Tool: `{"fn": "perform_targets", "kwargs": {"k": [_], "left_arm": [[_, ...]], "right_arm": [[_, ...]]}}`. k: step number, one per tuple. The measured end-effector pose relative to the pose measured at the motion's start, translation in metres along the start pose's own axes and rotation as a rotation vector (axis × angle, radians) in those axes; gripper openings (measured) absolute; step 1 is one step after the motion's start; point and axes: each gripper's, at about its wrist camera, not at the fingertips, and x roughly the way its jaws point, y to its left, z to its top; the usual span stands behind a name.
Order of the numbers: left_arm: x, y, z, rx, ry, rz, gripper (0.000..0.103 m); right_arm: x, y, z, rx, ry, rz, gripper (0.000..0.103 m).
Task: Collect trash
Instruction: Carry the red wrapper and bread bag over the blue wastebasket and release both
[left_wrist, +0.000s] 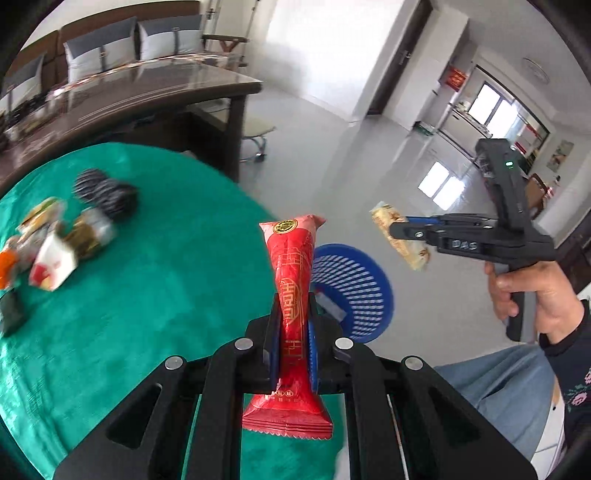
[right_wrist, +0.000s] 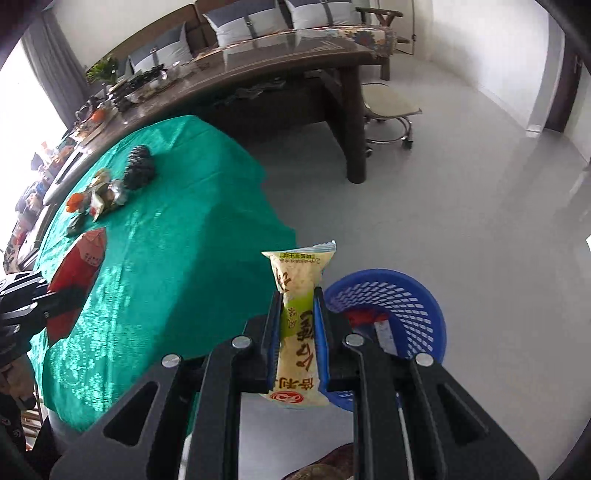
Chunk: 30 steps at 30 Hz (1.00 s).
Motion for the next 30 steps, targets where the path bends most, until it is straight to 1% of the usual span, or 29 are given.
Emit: {"fn": "perform_targets", "kwargs": {"k": [3, 6, 11, 16, 19, 23, 26, 27, 28, 29, 30], "left_arm": [[0.03, -0.033, 0.016, 0.031, 0.014, -0.021, 0.011], [0.065, -0.057, 0.028, 0.039, 0.032, -0.04, 0.011], [0.126, -0.083, 0.041, 0.022, 0.082, -0.06, 0.011], [0.179, -0.098, 0.045, 0.005, 0.136, -0.071, 0.011], [0.202, -0.105, 0.043, 0.008, 0.155, -0.077, 0.011], [0.226, -0.109, 0.044, -0.002, 0.176, -0.089, 0.011], [0.238, -0.107, 0.046, -0.012, 0.187, -0.094, 0.011], [0.239, -0.106, 0.045, -0.013, 0.188, -0.096, 0.012], [0.241, -0.106, 0.044, -0.013, 0.187, -0.096, 0.013], [0.245, -0.105, 0.044, -0.014, 0.181, -0.088, 0.026], [0.247, -0.102, 0.045, -0.022, 0.173, -0.078, 0.061]], "right_arm": [[0.012, -0.04, -0.007, 0.058, -0.001, -0.057, 0.016], [0.021, -0.069, -0.017, 0.116, 0.012, -0.064, 0.016], [0.023, -0.087, -0.017, 0.133, 0.009, -0.07, 0.016], [0.03, -0.112, -0.022, 0.188, 0.02, -0.064, 0.016], [0.031, -0.124, -0.024, 0.219, 0.013, -0.054, 0.016], [0.036, -0.131, -0.025, 0.245, 0.018, -0.044, 0.016], [0.04, -0.138, -0.027, 0.262, 0.023, -0.022, 0.016], [0.042, -0.139, -0.027, 0.264, 0.024, -0.019, 0.016], [0.043, -0.14, -0.027, 0.265, 0.026, -0.018, 0.02], [0.044, -0.143, -0.028, 0.269, 0.025, -0.019, 0.029], [0.045, -0.146, -0.028, 0.276, 0.023, -0.02, 0.053]]}}
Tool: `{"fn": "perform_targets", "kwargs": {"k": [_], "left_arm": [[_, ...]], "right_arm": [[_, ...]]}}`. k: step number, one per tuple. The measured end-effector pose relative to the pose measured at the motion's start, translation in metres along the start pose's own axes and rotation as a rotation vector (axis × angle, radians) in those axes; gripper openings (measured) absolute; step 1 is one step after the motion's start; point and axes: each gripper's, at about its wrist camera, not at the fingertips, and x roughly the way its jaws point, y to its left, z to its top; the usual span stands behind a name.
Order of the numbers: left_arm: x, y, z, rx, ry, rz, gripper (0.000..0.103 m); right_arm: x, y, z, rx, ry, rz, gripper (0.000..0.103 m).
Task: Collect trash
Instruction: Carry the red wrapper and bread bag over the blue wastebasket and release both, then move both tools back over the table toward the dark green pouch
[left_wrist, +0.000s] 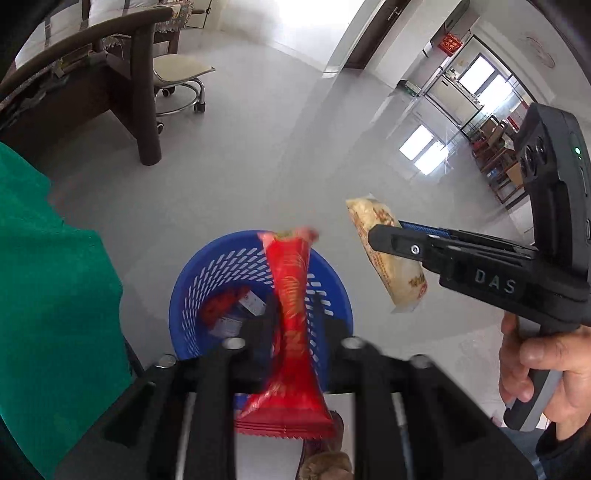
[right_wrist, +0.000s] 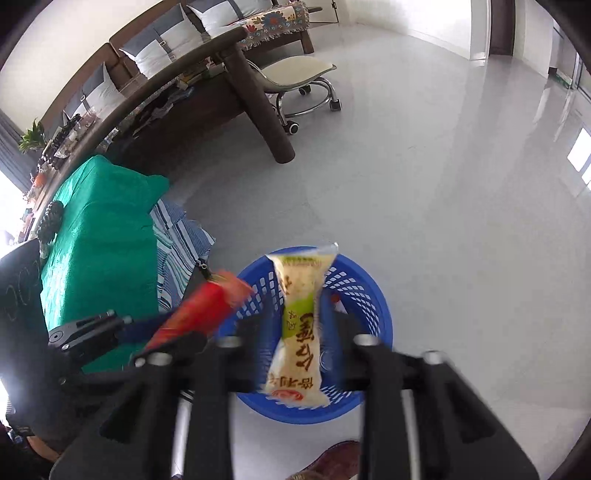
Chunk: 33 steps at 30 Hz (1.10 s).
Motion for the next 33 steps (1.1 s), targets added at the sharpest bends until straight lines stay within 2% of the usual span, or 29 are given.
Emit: {"fn": "perform_targets", "kwargs": {"k": [1, 2, 3, 6, 8, 10, 13, 19, 22, 29, 33], "left_arm": [[0.0, 0.002, 0.0, -0.013, -0.017, 0.016, 0.078], [0.0, 0.005, 0.0, -0.03, -0.046, 0.034, 0.088], [-0.002, 0.009, 0.001, -0.045, -0.071, 0.04, 0.089], [-0.01, 0.014, 0.0, -0.061, -0.072, 0.047, 0.089], [-0.023, 0.013, -0.002, -0.038, -0.095, 0.078, 0.091], [-0.042, 0.011, -0.007, -0.009, -0.13, 0.112, 0.094], [-0.076, 0.008, -0.022, 0.028, -0.183, 0.156, 0.097], [-0.134, 0.036, -0.067, 0.036, -0.217, 0.272, 0.098], [-0.165, 0.064, -0.098, -0.013, -0.22, 0.339, 0.098], [-0.252, 0.144, -0.168, -0.153, -0.263, 0.481, 0.098], [-0.295, 0.195, -0.201, -0.227, -0.28, 0.555, 0.098]], "right_arm": [[-0.001, -0.003, 0.0, 0.01, -0.007, 0.001, 0.059], [-0.003, -0.005, 0.001, 0.017, -0.014, 0.002, 0.059], [-0.005, -0.006, 0.001, 0.022, -0.023, 0.005, 0.059], [-0.015, -0.004, 0.003, 0.021, -0.059, -0.002, 0.06], [-0.021, 0.001, 0.004, 0.007, -0.082, -0.02, 0.066], [-0.025, 0.007, 0.005, -0.013, -0.105, -0.049, 0.078], [-0.031, 0.02, 0.005, -0.05, -0.134, -0.102, 0.088], [-0.044, 0.057, 0.002, -0.145, -0.199, -0.171, 0.092], [-0.051, 0.088, -0.006, -0.206, -0.241, -0.161, 0.093], [-0.054, 0.195, -0.05, -0.386, -0.299, -0.023, 0.093], [-0.039, 0.277, -0.085, -0.525, -0.259, 0.072, 0.094]]}}
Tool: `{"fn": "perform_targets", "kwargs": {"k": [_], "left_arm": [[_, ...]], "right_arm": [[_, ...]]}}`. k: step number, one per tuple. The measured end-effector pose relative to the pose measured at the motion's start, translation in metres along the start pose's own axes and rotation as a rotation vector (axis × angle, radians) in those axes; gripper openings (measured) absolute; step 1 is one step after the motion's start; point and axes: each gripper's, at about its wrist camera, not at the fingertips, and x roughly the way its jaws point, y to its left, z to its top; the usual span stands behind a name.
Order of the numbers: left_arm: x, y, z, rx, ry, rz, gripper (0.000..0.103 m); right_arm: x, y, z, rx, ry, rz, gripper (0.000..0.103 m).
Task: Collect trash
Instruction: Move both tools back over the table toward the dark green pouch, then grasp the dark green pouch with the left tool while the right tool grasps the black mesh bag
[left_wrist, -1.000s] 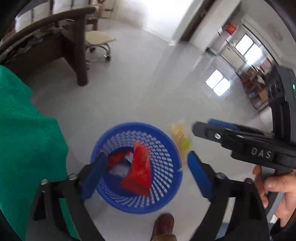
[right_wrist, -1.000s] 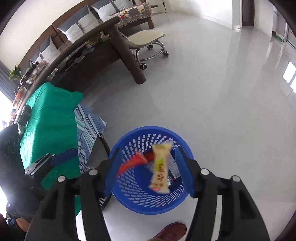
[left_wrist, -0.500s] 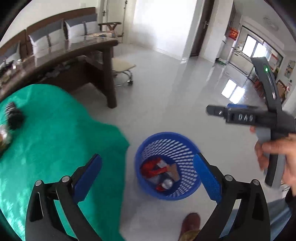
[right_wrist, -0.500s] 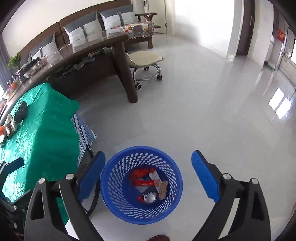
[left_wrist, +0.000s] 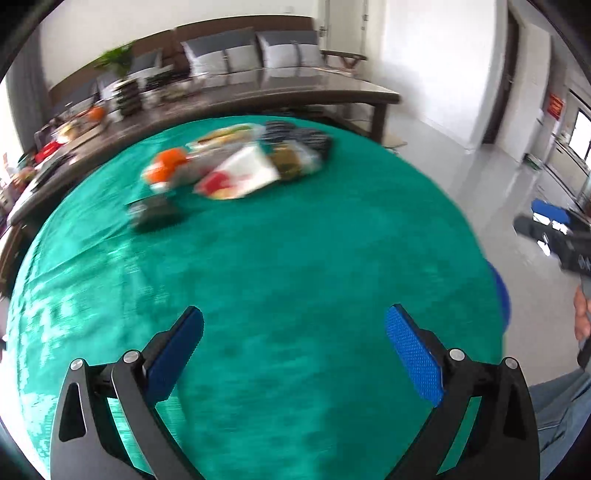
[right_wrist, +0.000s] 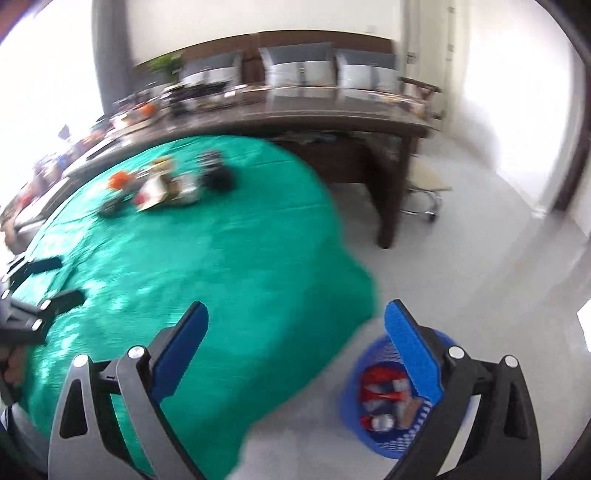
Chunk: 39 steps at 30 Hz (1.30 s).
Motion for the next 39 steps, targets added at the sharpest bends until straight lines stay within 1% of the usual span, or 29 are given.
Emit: {"fn": "perform_targets", "kwargs": {"k": [4, 6, 8, 11, 14, 16, 18, 20, 22, 24, 25, 26, 28, 29, 30, 31, 32, 33, 34, 35, 36, 39], "left_arm": [[-0.004, 0.064, -0.008, -0.103, 0.019, 0.053, 0.098], [-0.002, 0.086, -0.012, -0.145, 0.027, 0.065, 0.098], [0.0, 0.103, -0.017, -0.172, 0.037, 0.075, 0.098], [0.001, 0.112, -0.022, -0.179, 0.05, 0.084, 0.098], [0.006, 0.117, -0.016, -0.162, 0.051, 0.087, 0.098], [0.011, 0.118, -0.002, -0.16, 0.043, 0.08, 0.098], [0.018, 0.119, 0.017, -0.166, 0.025, 0.069, 0.098], [0.028, 0.117, 0.038, -0.175, 0.01, 0.069, 0.098], [0.044, 0.115, 0.061, -0.195, 0.013, 0.075, 0.098], [0.063, 0.113, 0.078, -0.206, 0.037, 0.103, 0.098], [0.073, 0.112, 0.085, -0.21, 0.058, 0.13, 0.098], [0.082, 0.112, 0.089, -0.219, 0.076, 0.159, 0.098], [0.098, 0.111, 0.094, -0.23, 0.097, 0.19, 0.098], [0.104, 0.11, 0.096, -0.225, 0.108, 0.212, 0.095], [0.108, 0.11, 0.098, -0.221, 0.118, 0.226, 0.089], [0.112, 0.11, 0.097, -0.218, 0.128, 0.225, 0.085], [0.114, 0.11, 0.097, -0.221, 0.131, 0.206, 0.078], [0.113, 0.112, 0.096, -0.226, 0.123, 0.194, 0.068], [0.111, 0.112, 0.095, -0.222, 0.117, 0.18, 0.062], [0.11, 0.111, 0.095, -0.213, 0.113, 0.177, 0.053], [0.107, 0.111, 0.093, -0.201, 0.106, 0.171, 0.049], [0.092, 0.116, 0.082, -0.191, 0.093, 0.127, 0.046]], "right_arm": [[0.02, 0.072, 0.015, -0.099, 0.022, 0.085, 0.094], [0.037, 0.1, 0.024, -0.129, 0.051, 0.108, 0.094], [0.055, 0.123, 0.03, -0.15, 0.077, 0.123, 0.094], [0.078, 0.15, 0.03, -0.203, 0.12, 0.113, 0.094], [0.092, 0.155, 0.027, -0.228, 0.151, 0.093, 0.094], [0.095, 0.152, 0.023, -0.194, 0.15, 0.114, 0.097], [0.096, 0.142, 0.022, -0.157, 0.156, 0.137, 0.098], [0.095, 0.142, 0.02, -0.165, 0.155, 0.132, 0.098], [0.096, 0.143, 0.02, -0.166, 0.156, 0.133, 0.098], [0.095, 0.144, 0.018, -0.165, 0.155, 0.136, 0.098], [0.096, 0.145, 0.019, -0.165, 0.155, 0.137, 0.098], [0.096, 0.145, 0.018, -0.165, 0.154, 0.137, 0.098], [0.096, 0.145, 0.018, -0.165, 0.154, 0.137, 0.098], [0.096, 0.145, 0.018, -0.165, 0.154, 0.137, 0.098], [0.096, 0.145, 0.018, -0.165, 0.154, 0.137, 0.098], [0.096, 0.145, 0.019, -0.165, 0.154, 0.137, 0.098], [0.096, 0.145, 0.019, -0.165, 0.155, 0.137, 0.098], [0.096, 0.145, 0.019, -0.165, 0.155, 0.137, 0.098], [0.097, 0.145, 0.019, -0.165, 0.155, 0.137, 0.098], [0.096, 0.145, 0.018, -0.165, 0.155, 0.137, 0.098], [0.097, 0.145, 0.019, -0.165, 0.155, 0.137, 0.098], [0.097, 0.145, 0.018, -0.165, 0.155, 0.137, 0.098]]}}
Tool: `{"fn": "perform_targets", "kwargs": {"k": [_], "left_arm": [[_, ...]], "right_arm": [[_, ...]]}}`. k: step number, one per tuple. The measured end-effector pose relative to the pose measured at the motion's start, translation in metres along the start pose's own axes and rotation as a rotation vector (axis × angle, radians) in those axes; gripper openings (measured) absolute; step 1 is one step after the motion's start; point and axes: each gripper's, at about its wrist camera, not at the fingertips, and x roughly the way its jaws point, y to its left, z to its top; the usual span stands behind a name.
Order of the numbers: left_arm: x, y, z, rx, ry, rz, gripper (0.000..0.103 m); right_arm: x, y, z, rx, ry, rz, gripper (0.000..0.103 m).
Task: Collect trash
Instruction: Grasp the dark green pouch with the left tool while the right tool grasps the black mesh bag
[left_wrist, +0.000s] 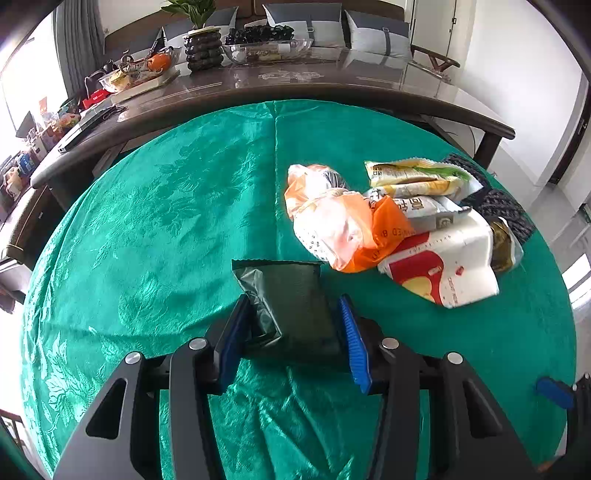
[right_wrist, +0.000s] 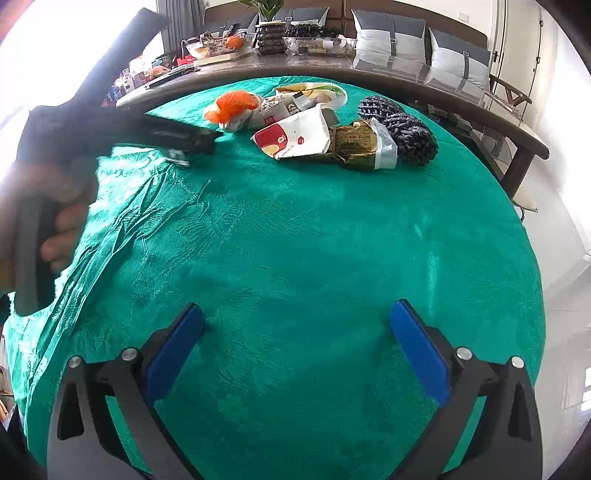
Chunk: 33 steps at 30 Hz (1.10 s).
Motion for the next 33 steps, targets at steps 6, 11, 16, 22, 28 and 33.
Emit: {"fn": "perform_targets", "kwargs": {"k": [6, 11, 16, 22, 28, 33], "left_arm": [[-0.046, 0.032, -0.049, 0.039, -0.023, -0.082, 0.047], [-0.064, 0.053, -0.088, 0.035, -0.02, -0.123, 0.048], [-0.059, 0.053, -0.098, 0.05, -0.054, -0.092, 0.077], [-0.047, 0.044, -0.093, 0.075, -0.016, -0.023, 0.096], [-0.046, 0.048, -0.093, 0.065, -0.01, -0.022, 0.099], [-0.045, 0.048, -0.093, 0.063, -0.01, -0.02, 0.099]], "right_arm": [[0.0, 0.0, 0.0, 0.0, 0.0, 0.0, 0.098], [0.0, 0.0, 0.0, 0.0, 0.001, 0.0, 0.098], [0.0, 0.0, 0.0, 0.0, 0.001, 0.0, 0.098], [0.0, 0.001, 0.0, 0.001, -0.001, -0.004, 0.098], [-0.004, -0.015, 0.005, 0.069, -0.021, 0.074, 0.097], [-0.024, -0.098, 0.055, 0.329, -0.161, 0.02, 0.097]]}}
